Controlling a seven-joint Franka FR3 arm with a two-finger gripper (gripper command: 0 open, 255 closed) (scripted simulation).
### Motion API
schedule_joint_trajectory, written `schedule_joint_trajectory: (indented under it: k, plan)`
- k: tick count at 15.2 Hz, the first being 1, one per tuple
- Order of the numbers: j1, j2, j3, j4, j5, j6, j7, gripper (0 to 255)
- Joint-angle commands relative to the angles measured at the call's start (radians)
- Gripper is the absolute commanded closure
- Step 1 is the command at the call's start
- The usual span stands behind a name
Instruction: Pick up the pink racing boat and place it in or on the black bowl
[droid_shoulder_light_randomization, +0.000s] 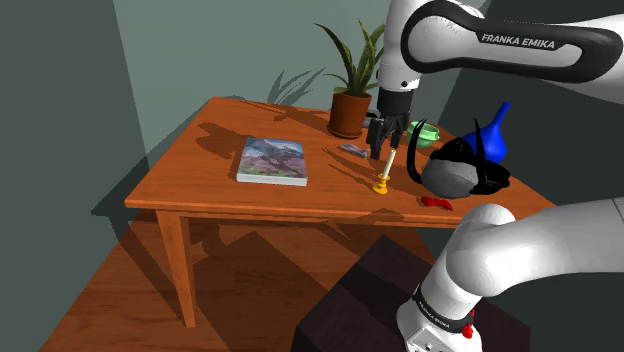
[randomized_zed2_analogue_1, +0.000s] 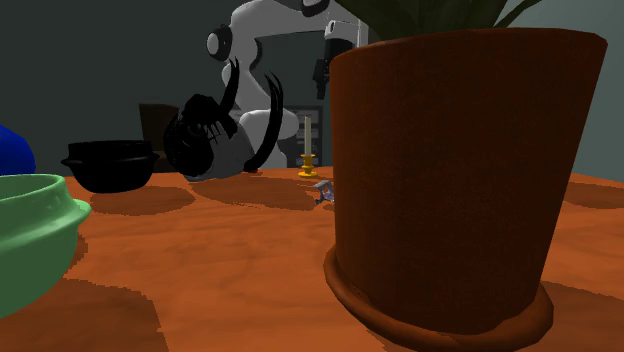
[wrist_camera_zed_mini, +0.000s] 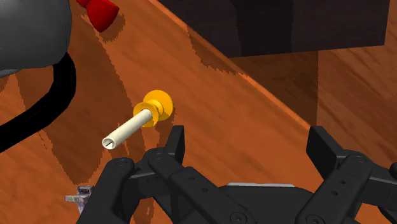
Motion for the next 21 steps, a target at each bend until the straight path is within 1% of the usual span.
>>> schedule_joint_trajectory:
  k: [1, 7, 12, 17, 21]
  plan:
    - [0.000, 0.000, 0.000, 0.000, 0.000, 0.000, 0.000, 0]
    - [-0.034, 0.138, -0.098, 0.014, -0.077, 0.152, -0.092, 0]
    - [-0.054, 0.280, -0.175, 0.061, -0.118, 0.272, -0.166, 0]
    - [-0.069, 0.439, -0.248, 0.140, -0.130, 0.380, -0.242, 0]
    - [-0.080, 0.576, -0.299, 0.225, -0.115, 0.452, -0.310, 0]
